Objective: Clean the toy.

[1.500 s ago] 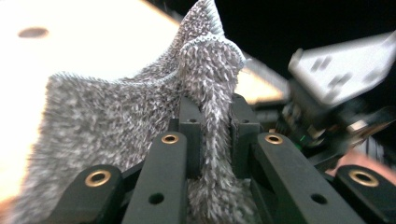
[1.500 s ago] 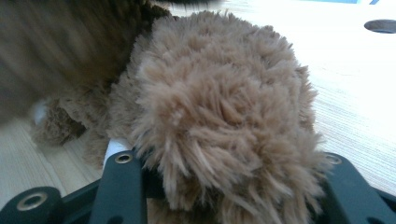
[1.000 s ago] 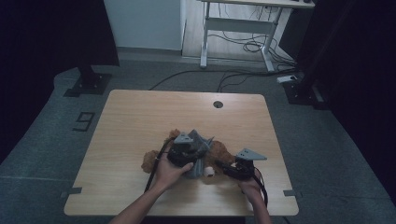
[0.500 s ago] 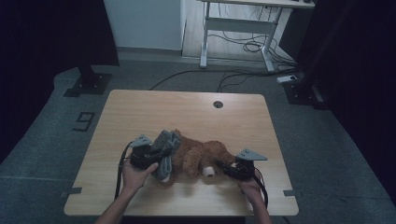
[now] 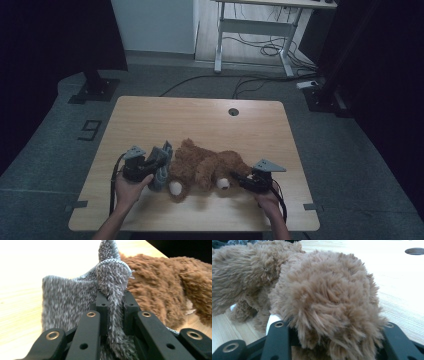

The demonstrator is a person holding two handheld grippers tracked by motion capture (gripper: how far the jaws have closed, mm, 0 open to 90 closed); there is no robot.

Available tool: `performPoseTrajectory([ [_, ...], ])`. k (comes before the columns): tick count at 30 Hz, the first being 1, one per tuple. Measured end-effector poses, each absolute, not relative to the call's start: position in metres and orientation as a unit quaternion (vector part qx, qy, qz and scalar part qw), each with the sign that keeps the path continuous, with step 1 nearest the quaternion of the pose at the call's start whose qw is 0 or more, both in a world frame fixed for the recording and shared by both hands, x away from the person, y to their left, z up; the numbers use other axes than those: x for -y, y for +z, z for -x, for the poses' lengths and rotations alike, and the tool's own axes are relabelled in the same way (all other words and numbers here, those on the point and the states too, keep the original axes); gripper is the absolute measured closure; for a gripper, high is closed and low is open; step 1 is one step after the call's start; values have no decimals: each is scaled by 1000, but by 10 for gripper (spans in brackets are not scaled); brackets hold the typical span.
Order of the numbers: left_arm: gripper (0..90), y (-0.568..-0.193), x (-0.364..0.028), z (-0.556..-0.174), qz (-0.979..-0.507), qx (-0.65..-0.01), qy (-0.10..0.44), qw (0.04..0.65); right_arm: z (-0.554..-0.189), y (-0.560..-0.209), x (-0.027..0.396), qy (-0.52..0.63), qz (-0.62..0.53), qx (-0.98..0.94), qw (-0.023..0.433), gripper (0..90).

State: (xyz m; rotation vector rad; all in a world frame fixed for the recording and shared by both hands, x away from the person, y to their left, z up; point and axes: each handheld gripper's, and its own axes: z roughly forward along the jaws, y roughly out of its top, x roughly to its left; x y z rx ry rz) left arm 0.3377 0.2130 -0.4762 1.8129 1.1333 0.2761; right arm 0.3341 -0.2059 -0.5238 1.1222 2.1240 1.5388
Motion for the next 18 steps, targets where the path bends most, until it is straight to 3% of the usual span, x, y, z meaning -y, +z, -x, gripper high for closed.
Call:
performPoseTrajectory([
  [8, 795, -445, -200, -343, -734, -447, 106, 499, -334, -524, 206, 533, -392, -736, 143, 508],
  [16, 796, -410, -108, -355, -775, -368, 89, 506, -334, -525, 207, 537, -391, -734, 142, 508],
  [18, 795, -403, -69, -355, -793, -338, 84, 500, -334, -525, 207, 537, -391, -734, 142, 508],
])
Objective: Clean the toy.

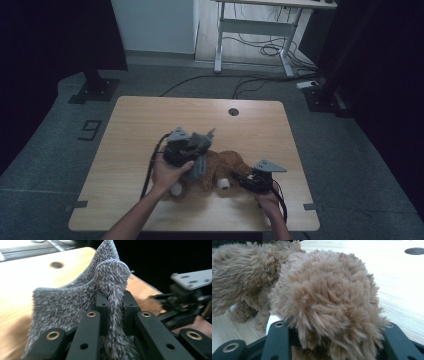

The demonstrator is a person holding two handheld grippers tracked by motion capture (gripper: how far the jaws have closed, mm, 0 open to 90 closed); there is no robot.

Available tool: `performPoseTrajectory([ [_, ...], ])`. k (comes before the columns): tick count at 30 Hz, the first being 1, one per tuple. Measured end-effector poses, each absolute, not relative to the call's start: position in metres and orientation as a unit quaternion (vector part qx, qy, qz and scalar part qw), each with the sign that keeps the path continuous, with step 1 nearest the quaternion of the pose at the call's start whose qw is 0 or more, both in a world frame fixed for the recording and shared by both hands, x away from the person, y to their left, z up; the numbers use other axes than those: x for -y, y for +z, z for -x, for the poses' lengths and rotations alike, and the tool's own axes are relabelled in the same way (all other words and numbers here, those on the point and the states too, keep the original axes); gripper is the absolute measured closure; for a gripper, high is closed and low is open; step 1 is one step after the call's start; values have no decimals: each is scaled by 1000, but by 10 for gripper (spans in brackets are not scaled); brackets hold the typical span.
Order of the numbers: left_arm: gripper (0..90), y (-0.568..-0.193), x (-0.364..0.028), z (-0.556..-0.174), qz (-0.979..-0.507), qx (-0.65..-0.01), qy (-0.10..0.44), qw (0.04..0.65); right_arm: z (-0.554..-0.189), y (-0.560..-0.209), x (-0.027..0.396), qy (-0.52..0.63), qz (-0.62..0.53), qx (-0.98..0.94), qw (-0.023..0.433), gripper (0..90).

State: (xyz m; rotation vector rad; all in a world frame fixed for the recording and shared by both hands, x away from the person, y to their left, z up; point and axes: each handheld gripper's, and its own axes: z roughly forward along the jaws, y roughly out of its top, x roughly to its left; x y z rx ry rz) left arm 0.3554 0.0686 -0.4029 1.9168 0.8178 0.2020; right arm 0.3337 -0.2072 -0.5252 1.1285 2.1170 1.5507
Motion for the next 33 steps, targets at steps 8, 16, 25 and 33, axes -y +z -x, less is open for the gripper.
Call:
performPoseTrajectory([
  [8, 795, -440, -9, -357, -845, -311, 63, 431, -333, -526, 208, 537, -388, -735, 144, 507],
  [16, 795, -454, -43, -361, -822, -345, 56, 450, -333, -526, 208, 534, -388, -737, 145, 507],
  [25, 795, -450, -115, -358, -786, -391, 81, 472, -333, -527, 209, 539, -388, -734, 143, 507],
  [33, 795, -457, -165, -354, -770, -426, 101, 464, -333, -527, 209, 539, -388, -733, 145, 507],
])
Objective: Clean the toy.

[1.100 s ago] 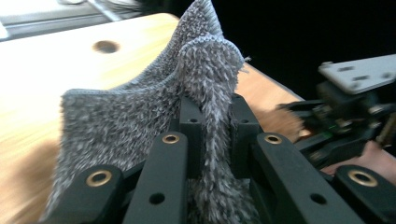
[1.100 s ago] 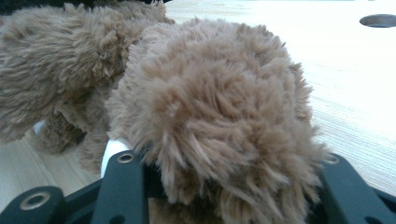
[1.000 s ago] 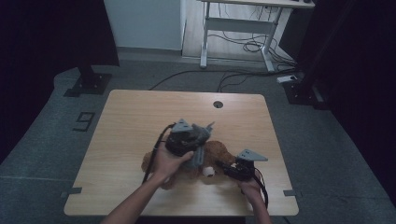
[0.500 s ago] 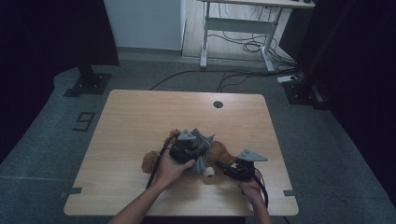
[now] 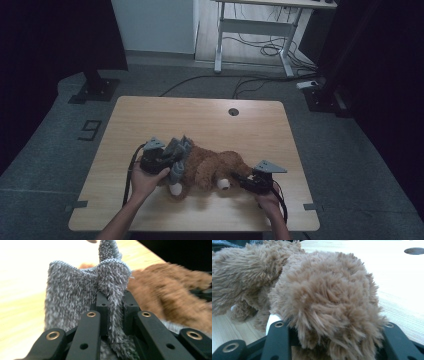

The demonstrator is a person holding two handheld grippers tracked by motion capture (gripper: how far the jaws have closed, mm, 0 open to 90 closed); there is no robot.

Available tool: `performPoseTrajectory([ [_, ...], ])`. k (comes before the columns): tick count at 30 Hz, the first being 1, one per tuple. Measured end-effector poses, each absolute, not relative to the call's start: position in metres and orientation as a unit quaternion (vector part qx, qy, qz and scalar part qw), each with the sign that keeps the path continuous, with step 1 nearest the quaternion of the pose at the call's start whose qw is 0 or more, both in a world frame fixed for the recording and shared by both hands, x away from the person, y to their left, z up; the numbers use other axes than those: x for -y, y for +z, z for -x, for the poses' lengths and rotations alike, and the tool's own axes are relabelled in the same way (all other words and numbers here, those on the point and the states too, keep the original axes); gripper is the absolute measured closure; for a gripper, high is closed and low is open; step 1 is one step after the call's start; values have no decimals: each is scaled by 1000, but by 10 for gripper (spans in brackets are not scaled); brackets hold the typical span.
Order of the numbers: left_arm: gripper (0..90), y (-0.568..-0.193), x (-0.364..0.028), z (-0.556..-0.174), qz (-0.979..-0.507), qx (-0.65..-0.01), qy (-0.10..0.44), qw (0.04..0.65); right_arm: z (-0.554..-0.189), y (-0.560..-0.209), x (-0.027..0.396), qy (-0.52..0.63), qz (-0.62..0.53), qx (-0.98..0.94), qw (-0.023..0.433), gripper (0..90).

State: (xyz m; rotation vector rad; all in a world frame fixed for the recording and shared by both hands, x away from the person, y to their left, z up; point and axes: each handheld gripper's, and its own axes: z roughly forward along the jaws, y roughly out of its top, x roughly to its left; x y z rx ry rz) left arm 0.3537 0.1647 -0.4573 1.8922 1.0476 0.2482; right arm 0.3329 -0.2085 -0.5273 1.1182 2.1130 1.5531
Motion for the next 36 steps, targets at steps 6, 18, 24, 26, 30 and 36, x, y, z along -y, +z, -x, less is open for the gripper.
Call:
performPoseTrajectory([
  [6, 794, -484, -197, -356, -751, -469, 73, 459, -332, -527, 208, 539, -386, -734, 146, 507],
  [18, 795, -473, -214, -357, -750, -478, 103, 447, -331, -527, 209, 538, -387, -735, 145, 505],
  [24, 795, -427, -173, -356, -769, -415, 119, 472, -331, -527, 208, 536, -388, -735, 146, 504],
  [26, 794, -420, -155, -362, -774, -404, 111, 475, -331, -527, 208, 536, -387, -735, 149, 503],
  [30, 794, -427, -122, -383, -790, -405, 87, 452, -330, -527, 208, 536, -385, -736, 151, 502],
  [36, 797, -454, -109, -383, -801, -407, 64, 434, -326, -521, 209, 531, -381, -742, 152, 349],
])
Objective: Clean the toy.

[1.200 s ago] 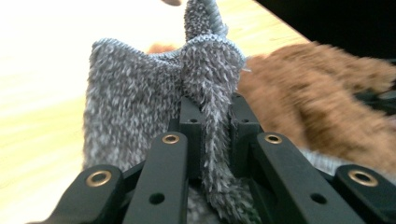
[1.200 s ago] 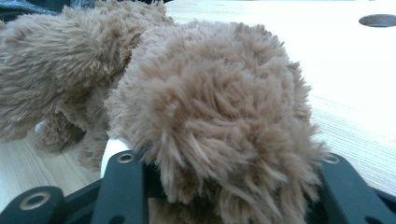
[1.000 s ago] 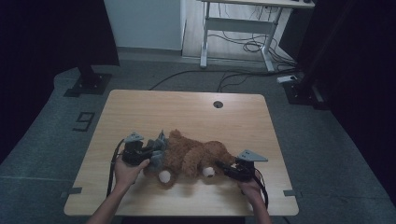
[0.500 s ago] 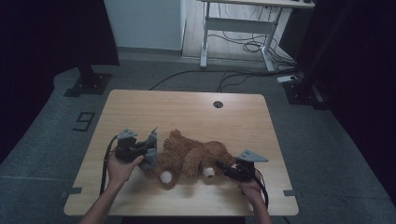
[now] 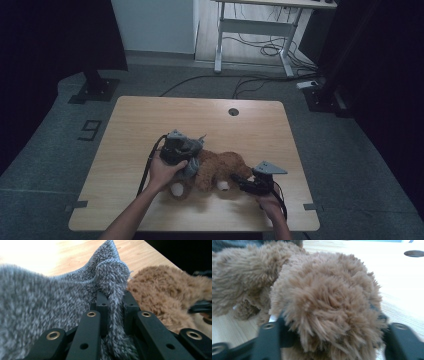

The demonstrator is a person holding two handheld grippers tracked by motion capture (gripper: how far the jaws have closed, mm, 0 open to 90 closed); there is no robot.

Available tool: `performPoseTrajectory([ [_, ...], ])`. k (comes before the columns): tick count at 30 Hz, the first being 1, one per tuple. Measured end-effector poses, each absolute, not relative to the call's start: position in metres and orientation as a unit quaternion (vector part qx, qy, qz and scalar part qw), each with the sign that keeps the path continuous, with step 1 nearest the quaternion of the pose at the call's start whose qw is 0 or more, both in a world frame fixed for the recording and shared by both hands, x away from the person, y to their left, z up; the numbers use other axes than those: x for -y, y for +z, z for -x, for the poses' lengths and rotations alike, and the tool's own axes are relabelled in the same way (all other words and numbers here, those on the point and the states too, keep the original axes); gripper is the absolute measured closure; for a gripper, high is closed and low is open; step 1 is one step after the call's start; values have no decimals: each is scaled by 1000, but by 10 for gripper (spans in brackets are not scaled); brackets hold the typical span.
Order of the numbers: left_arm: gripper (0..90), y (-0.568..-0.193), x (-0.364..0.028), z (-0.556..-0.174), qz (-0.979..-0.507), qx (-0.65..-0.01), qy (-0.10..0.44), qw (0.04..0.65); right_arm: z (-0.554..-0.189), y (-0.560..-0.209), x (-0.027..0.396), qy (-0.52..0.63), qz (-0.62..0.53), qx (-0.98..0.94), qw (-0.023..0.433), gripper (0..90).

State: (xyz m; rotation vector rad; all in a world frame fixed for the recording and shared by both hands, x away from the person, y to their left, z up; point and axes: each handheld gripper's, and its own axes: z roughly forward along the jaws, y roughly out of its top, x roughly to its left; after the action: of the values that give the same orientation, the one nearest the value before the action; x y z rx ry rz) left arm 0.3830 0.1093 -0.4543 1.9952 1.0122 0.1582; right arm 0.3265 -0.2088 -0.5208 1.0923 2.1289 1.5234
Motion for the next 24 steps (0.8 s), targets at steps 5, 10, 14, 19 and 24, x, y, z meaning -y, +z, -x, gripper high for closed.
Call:
performPoseTrajectory([
  [5, 802, -462, -116, -369, -795, -402, 69, 449, -321, -497, 208, 540, -387, -732, 150, 200],
  [10, 803, -467, -121, -355, -786, -396, 69, 470, -330, -468, 206, 534, -405, -726, 153, 142],
  [14, 803, -471, -127, -344, -781, -392, 64, 483, -348, -477, 195, 477, -422, -762, 119, 90],
  [19, 802, -474, -132, -331, -780, -380, 53, 495, -350, -502, 194, 462, -440, -770, 31, 31],
  [24, 802, -481, -142, -325, -765, -384, 56, 514, -350, -517, 188, 466, -436, -769, -24, 116],
])
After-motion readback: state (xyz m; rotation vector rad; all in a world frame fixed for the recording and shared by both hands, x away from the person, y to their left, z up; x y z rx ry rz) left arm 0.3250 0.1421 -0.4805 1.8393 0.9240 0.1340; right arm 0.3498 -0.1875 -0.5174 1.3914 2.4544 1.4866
